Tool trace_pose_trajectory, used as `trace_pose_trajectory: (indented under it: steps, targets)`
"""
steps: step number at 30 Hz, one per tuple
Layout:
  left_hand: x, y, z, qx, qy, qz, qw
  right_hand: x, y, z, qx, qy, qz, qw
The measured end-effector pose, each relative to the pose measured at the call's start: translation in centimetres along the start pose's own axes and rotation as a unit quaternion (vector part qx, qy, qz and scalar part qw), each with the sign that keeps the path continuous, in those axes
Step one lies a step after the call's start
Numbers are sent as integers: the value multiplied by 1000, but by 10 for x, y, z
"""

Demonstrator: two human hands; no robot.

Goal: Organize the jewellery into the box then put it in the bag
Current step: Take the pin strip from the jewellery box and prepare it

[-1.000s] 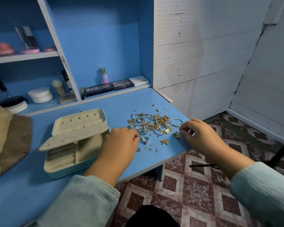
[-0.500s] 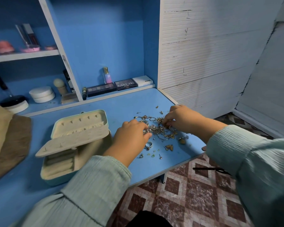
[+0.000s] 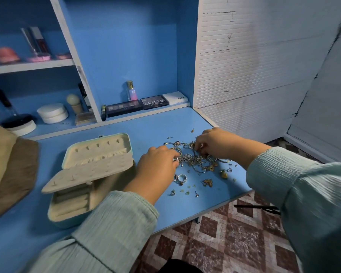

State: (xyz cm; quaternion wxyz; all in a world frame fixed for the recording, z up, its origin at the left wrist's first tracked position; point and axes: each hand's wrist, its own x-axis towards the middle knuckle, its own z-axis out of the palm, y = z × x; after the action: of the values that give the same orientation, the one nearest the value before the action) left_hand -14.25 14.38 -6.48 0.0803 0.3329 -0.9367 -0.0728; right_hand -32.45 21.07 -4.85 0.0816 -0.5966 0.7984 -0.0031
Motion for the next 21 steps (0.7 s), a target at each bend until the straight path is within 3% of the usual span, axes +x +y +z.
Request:
trace_pose_trajectory:
  steps: [9, 14, 21]
  targets:
    - [7, -7, 5, -13, 17, -4, 1000, -4, 4, -11, 162, 21, 26, 986]
    - [7, -10, 7, -44, 18, -18, 999, -10, 7, -11, 275, 49, 48, 959]
    - [4, -10, 5, -48, 18, -17, 999, -22, 7, -9, 338, 66, 62, 937]
